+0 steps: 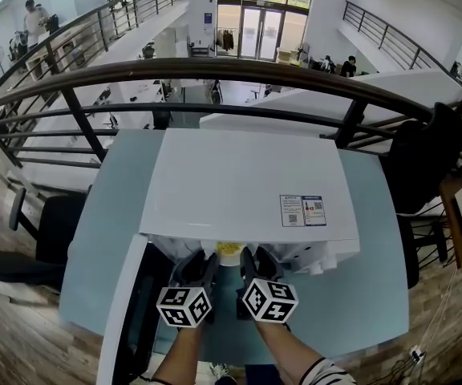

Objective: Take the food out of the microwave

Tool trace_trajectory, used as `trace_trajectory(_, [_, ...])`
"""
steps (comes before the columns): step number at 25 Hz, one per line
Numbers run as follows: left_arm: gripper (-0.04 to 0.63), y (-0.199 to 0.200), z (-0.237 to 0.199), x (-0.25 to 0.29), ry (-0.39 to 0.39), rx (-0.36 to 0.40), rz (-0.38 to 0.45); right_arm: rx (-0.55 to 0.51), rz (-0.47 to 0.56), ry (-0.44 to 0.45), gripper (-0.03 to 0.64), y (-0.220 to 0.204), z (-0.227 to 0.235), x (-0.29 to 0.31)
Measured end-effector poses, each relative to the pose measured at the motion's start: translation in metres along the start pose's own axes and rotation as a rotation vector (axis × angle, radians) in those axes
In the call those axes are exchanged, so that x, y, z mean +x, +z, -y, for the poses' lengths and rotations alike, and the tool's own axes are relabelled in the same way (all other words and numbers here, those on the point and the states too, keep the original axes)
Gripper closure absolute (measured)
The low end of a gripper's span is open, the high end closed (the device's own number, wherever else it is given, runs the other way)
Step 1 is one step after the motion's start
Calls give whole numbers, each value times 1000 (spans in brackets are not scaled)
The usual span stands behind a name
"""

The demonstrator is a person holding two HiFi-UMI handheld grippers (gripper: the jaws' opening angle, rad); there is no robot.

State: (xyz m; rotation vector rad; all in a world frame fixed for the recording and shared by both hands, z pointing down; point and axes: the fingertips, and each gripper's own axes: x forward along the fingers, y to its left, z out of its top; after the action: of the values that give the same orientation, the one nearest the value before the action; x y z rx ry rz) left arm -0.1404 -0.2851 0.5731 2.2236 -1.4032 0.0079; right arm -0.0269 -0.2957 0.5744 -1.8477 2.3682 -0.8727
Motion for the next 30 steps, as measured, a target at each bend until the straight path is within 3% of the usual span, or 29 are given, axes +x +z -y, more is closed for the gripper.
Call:
trace_trajectory(14, [469,-8,3,-12,28,-49,14,45,-12,-7,468,-9,7,-14])
trace_trajectory(19, [440,-9,-2,-10,29,-114,29,93,-8,11,468,-10,11,-11])
trace_trajectory(30, [468,-11,-1,-1,-16,-271,29,210,-12,55,495,-10,12,-7])
